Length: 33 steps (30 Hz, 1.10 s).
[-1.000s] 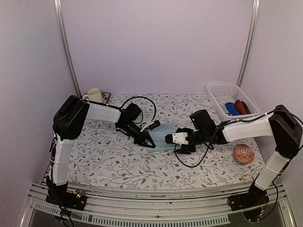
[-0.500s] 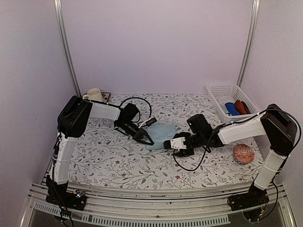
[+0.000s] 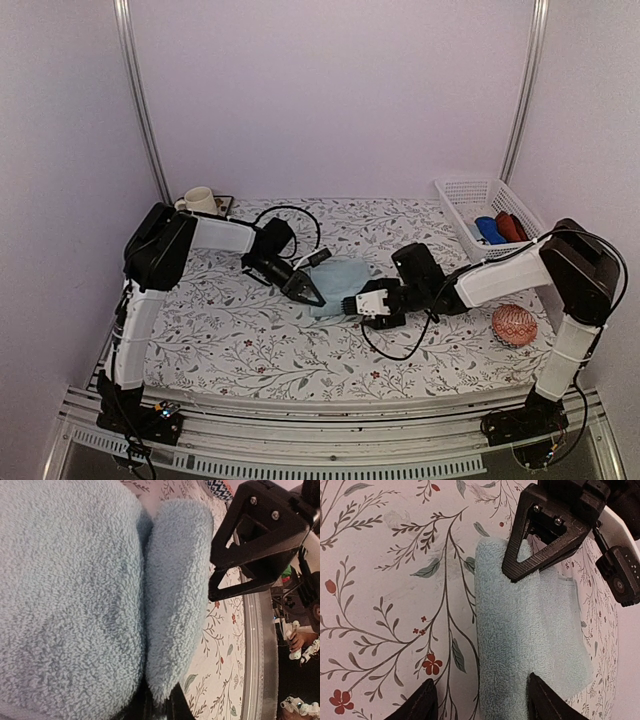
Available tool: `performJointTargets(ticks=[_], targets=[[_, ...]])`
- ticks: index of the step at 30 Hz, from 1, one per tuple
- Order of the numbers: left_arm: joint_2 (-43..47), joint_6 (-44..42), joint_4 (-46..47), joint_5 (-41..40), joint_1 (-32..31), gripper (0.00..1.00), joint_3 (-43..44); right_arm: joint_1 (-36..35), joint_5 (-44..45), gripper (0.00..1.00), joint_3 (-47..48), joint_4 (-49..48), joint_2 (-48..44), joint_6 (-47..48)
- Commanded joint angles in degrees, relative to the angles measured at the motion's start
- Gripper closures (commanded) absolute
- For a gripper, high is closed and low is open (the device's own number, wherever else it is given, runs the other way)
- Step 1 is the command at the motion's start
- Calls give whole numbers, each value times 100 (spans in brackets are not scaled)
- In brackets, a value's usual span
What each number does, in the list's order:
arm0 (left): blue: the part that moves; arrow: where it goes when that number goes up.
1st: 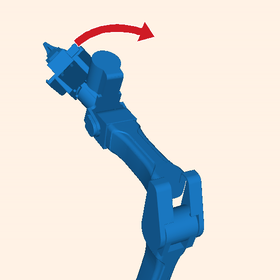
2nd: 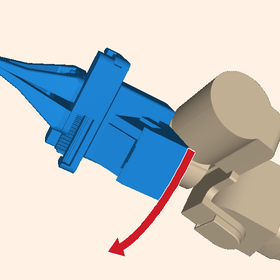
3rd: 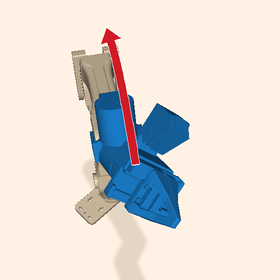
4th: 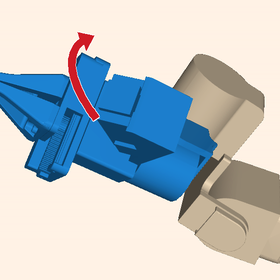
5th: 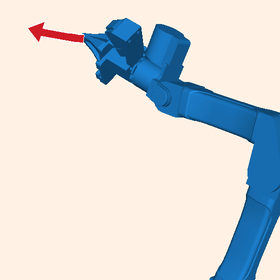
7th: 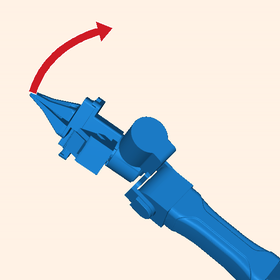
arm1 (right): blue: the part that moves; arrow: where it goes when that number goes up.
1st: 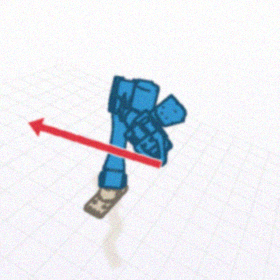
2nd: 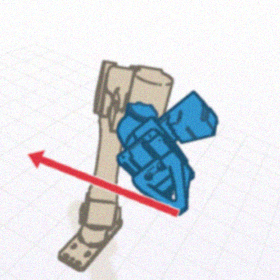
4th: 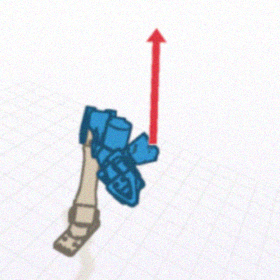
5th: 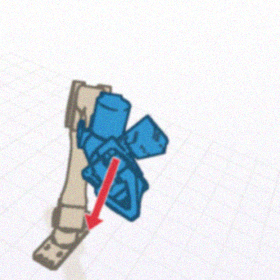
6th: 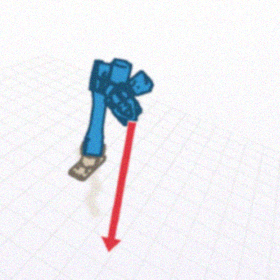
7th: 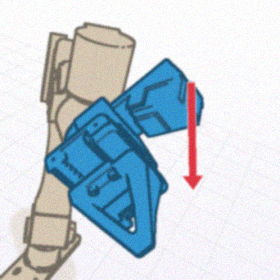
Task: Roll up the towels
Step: Roll the towel at the center of the board.
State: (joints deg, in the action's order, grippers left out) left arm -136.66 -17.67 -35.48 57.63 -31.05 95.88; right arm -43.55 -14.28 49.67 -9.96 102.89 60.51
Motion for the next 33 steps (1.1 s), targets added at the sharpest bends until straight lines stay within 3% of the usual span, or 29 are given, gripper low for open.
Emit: performJointTargets(ticks=[1,8,20,24,27,28,30,33], targets=[[-457,-33,-204,-900,152,100,-25,-44,-31,38,8,-298,-74,157],[-462,-47,-213,-848,169,100,-25,-42,361,37,184,-452,354,49],[-457,-74,-213,-770,224,100,-51,-40,480,48,416,-476,891,-377],[-445,-88,-213,-764,231,100,-69,-48,599,57,701,-207,1091,-547],[-418,-101,-213,-783,235,100,-97,-51,547,74,915,120,1148,-632],[-383,-100,-190,-805,243,99,-114,-49,480,78,937,213,1139,-651],[-291,-92,-121,-879,244,88,-202,-58,295,88,975,417,1092,-687],[-74,-105,-21,-1080,265,69,-357,-58,13,93,1074,848,1005,-718]])
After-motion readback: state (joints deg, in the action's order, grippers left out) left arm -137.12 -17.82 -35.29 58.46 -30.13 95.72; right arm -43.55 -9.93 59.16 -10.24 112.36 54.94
